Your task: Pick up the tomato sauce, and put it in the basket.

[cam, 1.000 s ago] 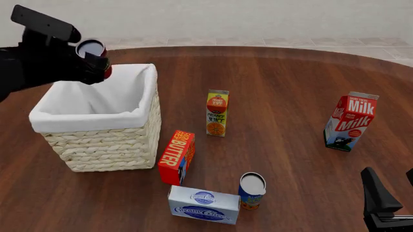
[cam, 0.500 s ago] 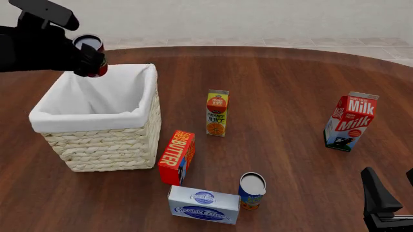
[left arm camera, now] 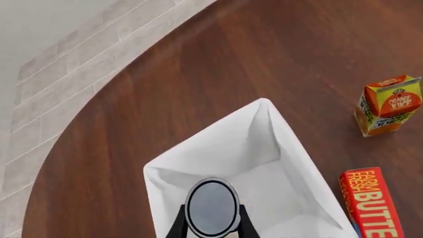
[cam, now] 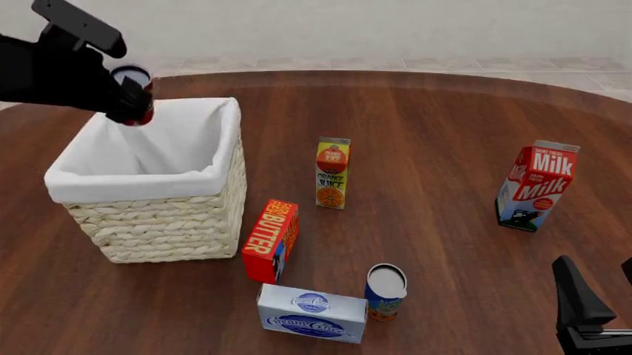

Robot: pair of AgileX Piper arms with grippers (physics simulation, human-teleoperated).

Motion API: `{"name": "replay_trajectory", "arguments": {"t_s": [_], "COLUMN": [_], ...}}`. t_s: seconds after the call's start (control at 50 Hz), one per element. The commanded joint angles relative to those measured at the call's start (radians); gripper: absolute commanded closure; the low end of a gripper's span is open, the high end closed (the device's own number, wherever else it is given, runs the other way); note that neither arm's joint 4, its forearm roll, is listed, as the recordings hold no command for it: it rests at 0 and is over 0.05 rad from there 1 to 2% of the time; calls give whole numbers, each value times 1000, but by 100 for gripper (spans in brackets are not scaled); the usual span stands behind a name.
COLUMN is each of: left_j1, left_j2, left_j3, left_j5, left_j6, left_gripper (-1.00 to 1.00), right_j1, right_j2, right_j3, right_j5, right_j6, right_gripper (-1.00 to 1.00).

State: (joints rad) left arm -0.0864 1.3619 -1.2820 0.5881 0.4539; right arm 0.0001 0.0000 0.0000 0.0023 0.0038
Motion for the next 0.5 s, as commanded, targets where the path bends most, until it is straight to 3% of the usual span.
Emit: {"name": "replay_trajectory", "arguments": {"t_s": [0.02, 0.5], "left_j1": [6, -24], "left_j2": [22, 75], "left_j3": [0, -6], "left_j5": [-2, -35], "left_j6": [51, 19], "left_gripper": [100, 100], "right_j1": [-1, -1], "right_j2": [2, 2], "right_j3": [0, 0], "right_j5": [-2, -2], "right_j6": [-2, -1], "right_gripper": [-100, -100]}}
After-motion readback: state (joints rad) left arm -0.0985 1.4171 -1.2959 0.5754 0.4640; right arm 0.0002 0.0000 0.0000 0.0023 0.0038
